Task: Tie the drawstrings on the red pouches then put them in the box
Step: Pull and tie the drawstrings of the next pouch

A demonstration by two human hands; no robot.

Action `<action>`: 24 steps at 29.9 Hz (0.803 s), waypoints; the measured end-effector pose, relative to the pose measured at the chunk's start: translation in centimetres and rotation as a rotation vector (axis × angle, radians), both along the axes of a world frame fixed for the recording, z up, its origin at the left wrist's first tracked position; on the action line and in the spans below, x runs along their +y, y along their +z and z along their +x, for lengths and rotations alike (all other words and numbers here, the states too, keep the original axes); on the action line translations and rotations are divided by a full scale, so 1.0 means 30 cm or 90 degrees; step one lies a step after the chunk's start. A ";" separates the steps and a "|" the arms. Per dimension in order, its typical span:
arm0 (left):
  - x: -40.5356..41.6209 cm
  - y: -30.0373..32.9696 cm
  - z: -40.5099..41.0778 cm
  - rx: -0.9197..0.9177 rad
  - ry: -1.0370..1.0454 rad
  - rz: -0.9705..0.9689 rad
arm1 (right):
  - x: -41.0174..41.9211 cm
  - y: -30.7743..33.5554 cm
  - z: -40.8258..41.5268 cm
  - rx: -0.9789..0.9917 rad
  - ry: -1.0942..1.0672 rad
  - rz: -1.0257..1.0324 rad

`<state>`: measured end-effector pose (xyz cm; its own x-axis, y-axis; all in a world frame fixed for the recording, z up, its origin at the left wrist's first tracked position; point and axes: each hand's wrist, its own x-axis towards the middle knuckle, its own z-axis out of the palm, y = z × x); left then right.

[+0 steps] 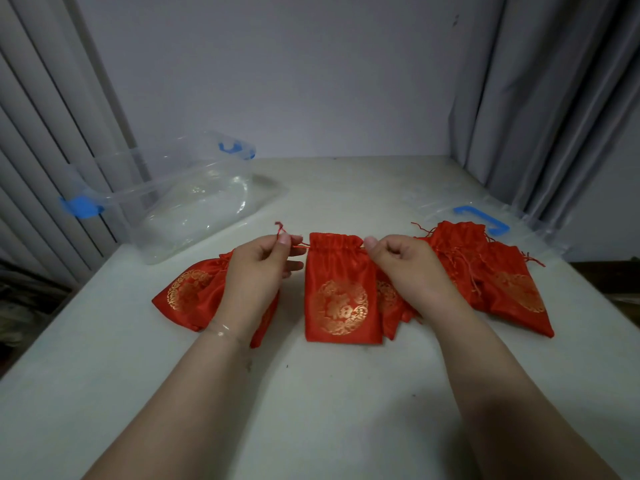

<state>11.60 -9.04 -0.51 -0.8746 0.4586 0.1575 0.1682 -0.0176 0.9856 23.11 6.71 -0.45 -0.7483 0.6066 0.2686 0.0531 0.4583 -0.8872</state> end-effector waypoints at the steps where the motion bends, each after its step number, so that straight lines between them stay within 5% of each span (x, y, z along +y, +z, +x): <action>1: -0.005 0.002 -0.007 0.034 0.028 -0.008 | 0.005 0.005 0.004 0.010 -0.020 -0.006; 6: -0.019 0.005 -0.027 -0.065 -0.057 0.086 | 0.019 0.011 0.010 0.062 -0.085 -0.048; 12: 0.000 -0.001 -0.007 -0.289 -0.267 0.134 | -0.009 0.008 -0.010 0.110 -0.027 -0.173; 15: 0.012 -0.004 -0.002 -0.402 -0.310 0.164 | -0.020 -0.003 -0.012 0.102 0.008 -0.129; 24: 0.031 -0.032 0.006 -0.254 -0.169 0.107 | -0.040 -0.010 -0.014 0.081 0.046 -0.126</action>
